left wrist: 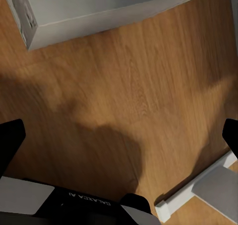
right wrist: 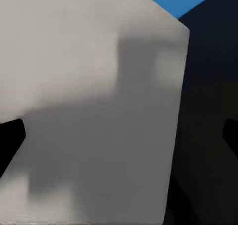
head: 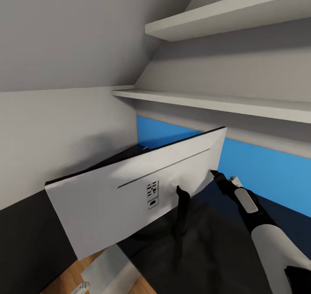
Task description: In the bedroom, organize the workspace by keeping the computer under the desk, ensuring the monitor is on the desk, placing the keyboard on the desk next to the monitor, placing the mouse on the desk next to the keyboard, moving the folder from the swivel chair onto the desk next to the mouse, stacking the notebook on top of the folder with the pen on top of the notebook, and positioning the swivel chair next to the desk.
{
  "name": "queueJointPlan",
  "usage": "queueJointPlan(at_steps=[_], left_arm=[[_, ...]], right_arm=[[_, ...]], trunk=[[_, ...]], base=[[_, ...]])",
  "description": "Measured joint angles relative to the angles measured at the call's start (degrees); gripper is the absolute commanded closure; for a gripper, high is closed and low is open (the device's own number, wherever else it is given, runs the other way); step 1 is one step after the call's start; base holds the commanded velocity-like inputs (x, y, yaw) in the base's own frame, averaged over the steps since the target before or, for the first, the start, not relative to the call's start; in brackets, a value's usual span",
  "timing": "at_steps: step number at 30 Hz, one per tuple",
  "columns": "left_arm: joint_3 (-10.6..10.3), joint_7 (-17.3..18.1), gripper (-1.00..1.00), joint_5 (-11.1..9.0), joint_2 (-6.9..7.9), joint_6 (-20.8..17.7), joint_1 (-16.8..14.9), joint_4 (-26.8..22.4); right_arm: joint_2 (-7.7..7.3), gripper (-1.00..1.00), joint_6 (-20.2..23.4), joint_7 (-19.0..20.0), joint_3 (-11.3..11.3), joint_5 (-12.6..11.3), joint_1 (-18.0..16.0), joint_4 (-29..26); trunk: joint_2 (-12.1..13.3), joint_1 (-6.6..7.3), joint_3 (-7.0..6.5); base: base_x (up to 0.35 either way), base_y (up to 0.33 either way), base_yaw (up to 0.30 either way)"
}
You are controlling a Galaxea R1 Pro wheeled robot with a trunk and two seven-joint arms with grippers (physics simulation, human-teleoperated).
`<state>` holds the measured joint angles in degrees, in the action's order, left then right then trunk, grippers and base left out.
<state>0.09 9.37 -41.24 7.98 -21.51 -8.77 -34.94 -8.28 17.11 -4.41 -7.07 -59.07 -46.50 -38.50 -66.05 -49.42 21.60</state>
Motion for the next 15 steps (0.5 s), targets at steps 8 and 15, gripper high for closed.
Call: queueJointPlan(at_steps=[8,15], left_arm=[[-0.01,0.01,-1.00,-0.01,0.00,0.01,0.00,0.00],[-0.02,0.01,-1.00,0.00,0.00,-0.01,0.00,0.00]], right_arm=[[0.02,-1.00,0.25,-0.12,6.56,-0.08,-0.99,-0.30],[0.18,-1.00,0.52,-0.21,11.15,-0.01,-1.56,-0.40]], trunk=[[0.00,0.00,0.00],[0.00,0.00,0.00]], base=[[0.001,0.001,0.000],[0.000,0.000,0.000]])
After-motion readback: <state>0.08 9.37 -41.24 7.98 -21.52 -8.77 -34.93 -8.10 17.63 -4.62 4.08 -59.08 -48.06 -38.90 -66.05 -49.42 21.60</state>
